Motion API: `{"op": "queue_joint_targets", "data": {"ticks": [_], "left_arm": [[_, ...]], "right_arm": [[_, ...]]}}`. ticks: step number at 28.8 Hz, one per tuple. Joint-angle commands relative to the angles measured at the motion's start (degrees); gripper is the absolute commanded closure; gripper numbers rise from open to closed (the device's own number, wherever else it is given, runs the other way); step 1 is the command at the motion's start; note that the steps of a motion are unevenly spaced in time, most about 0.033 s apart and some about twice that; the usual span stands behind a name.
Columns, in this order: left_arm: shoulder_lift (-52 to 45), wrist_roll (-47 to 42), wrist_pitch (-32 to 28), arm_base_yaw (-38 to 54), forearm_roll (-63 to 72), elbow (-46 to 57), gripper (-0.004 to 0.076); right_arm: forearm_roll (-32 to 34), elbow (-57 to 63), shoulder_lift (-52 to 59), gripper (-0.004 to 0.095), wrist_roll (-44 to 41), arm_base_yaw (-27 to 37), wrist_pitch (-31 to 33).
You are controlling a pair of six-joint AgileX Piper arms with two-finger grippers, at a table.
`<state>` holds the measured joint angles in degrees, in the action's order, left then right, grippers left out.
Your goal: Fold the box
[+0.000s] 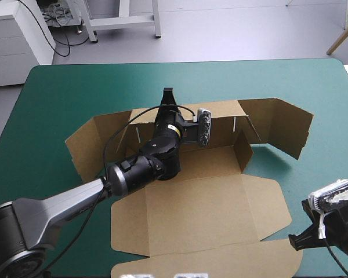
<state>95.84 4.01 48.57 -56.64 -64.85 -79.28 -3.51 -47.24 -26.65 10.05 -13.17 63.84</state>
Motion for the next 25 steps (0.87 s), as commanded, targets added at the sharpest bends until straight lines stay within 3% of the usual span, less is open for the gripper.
{"op": "queue_joint_targets", "data": {"ticks": [1, 8, 20, 23, 24, 25], "left_arm": [[-5.1, -7.9, -1.6, -2.2, -12.5, 3.3, 0.0734], [-6.5, -22.6, -0.5, -4.8, -29.8, 11.7, 0.0734], [-6.5, -30.5, -1.0, -5.0, -37.0, 17.1, 0.0734], [-6.5, -31.0, -1.0, -5.0, -37.0, 17.1, 0.0734], [-6.5, -31.0, -1.0, -5.0, -37.0, 17.1, 0.0734], [-6.5, -31.0, -1.0, -5.0, -37.0, 17.1, 0.0734]], "right_arm": [[0.0, -1.3, -0.5, 0.0912, 0.5, 0.3, -3.5], [0.0, -1.3, -0.5, 0.0912, 0.5, 0.3, -3.5], [0.0, -1.3, -0.6, 0.0901, 0.1, 0.3, -3.4], [0.0, -1.3, -0.6, 0.0811, 0.0, 0.3, -3.4], [0.0, -1.3, -0.6, 0.0687, 0.0, 0.3, -3.4], [0.0, -1.3, -0.6, 0.0626, 0.0, 0.3, -3.4]]}}
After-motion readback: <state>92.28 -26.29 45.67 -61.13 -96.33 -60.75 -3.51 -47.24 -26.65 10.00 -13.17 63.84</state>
